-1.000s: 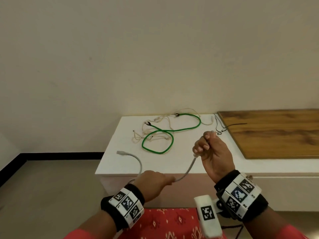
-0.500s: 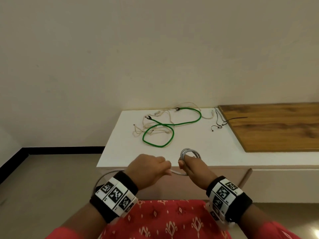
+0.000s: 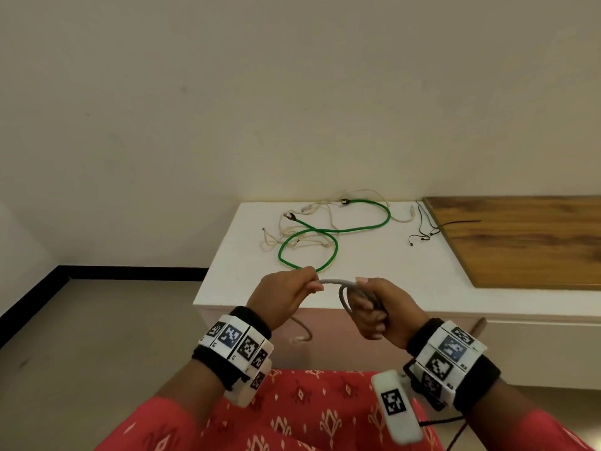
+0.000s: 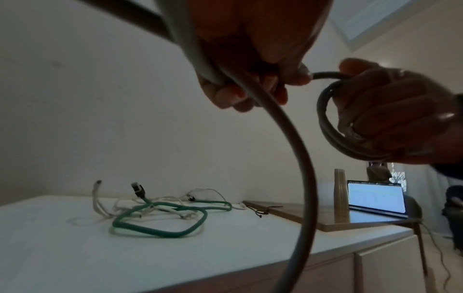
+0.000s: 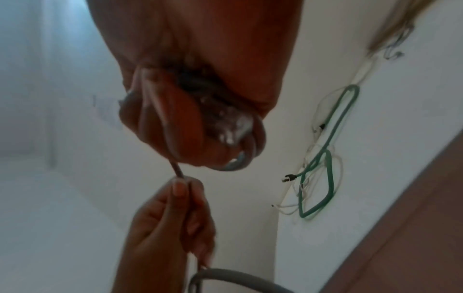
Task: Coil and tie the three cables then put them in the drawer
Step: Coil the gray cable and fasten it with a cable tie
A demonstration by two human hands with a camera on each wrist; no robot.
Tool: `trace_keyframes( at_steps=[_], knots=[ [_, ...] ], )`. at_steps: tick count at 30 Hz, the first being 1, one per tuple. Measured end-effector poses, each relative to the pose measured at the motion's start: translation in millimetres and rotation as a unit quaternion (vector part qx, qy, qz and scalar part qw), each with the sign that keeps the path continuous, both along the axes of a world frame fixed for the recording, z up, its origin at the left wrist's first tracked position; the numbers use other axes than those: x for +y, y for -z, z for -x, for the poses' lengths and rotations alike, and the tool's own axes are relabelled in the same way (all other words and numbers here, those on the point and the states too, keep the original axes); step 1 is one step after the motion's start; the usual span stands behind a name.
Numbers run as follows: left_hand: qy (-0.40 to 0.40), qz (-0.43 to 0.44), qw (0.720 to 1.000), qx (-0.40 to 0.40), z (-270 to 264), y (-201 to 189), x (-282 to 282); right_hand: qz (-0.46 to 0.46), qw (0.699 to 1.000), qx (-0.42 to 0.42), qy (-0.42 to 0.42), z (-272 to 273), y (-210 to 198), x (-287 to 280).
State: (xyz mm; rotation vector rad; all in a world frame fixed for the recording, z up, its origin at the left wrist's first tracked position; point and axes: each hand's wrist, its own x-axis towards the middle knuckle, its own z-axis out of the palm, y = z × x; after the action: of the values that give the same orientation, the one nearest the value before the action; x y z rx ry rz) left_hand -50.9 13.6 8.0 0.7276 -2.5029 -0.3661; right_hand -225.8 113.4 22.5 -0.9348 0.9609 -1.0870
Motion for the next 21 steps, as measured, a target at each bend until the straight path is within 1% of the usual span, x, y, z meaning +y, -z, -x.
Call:
trace_keyframes(
  at_steps=[1, 3, 5, 6, 7, 8, 11, 14, 16, 18, 20, 21],
  knots=[
    [0.005, -0.031, 1.0, -0.002, 1.4, 1.5, 0.9, -0.002, 0.999, -0.043, 0.001, 1.3, -0.6, -0.7],
    [0.019, -0.103, 0.994, 0.002, 4.6, 2.9, 2.8, 0.001, 0.995, -0.095, 0.013, 3.2, -2.0, -0.5],
    [0.027, -0.2, 0.979, 0.025, 5.5, -2.8, 2.2, 0.007, 0.994, -0.106, 0.023, 5.4, -4.0, -0.7],
    [0.028, -0.232, 0.972, 0.033, 4.9, -7.3, 0.9, 0.006, 0.995, -0.098, 0.03, 6.5, -5.5, -0.9],
    [0.028, -0.245, 0.968, 0.033, 3.3, -11.6, -1.3, 0.005, 0.995, -0.089, 0.035, 7.8, -7.2, -1.0],
    [0.023, -0.239, 0.971, 0.017, 1.3, -15.2, -4.4, 0.003, 0.996, -0.083, 0.041, 9.3, -8.0, -1.0],
    [-0.008, -0.161, 0.983, -0.083, -3.4, -20.9, -12.3, 0.0, 0.993, -0.104, 0.059, 11.5, -6.3, -1.1],
    [-0.063, -0.117, 0.982, -0.135, -4.7, -19.8, -12.9, 0.018, 0.987, -0.16, 0.03, 11.7, -3.0, -1.5],
    [-0.087, -0.099, 0.975, -0.181, -5.4, -14.6, -10.7, 0.031, 0.977, -0.21, 0.0, 12.2, -3.2, -2.2],
    [-0.1, -0.091, 0.967, -0.217, -6.1, -8.6, -7.2, 0.044, 0.96, -0.273, -0.038, 13.4, -2.8, -5.2],
    [-0.104, -0.094, 0.969, -0.204, -4.9, -3.6, -2.2, 0.061, 0.926, -0.36, -0.092, 13.0, -4.6, -7.9],
    [-0.102, -0.087, 0.971, -0.197, -3.5, -1.1, 0.3, 0.071, 0.914, -0.389, -0.094, 12.3, -4.9, -8.8]
  ],
)
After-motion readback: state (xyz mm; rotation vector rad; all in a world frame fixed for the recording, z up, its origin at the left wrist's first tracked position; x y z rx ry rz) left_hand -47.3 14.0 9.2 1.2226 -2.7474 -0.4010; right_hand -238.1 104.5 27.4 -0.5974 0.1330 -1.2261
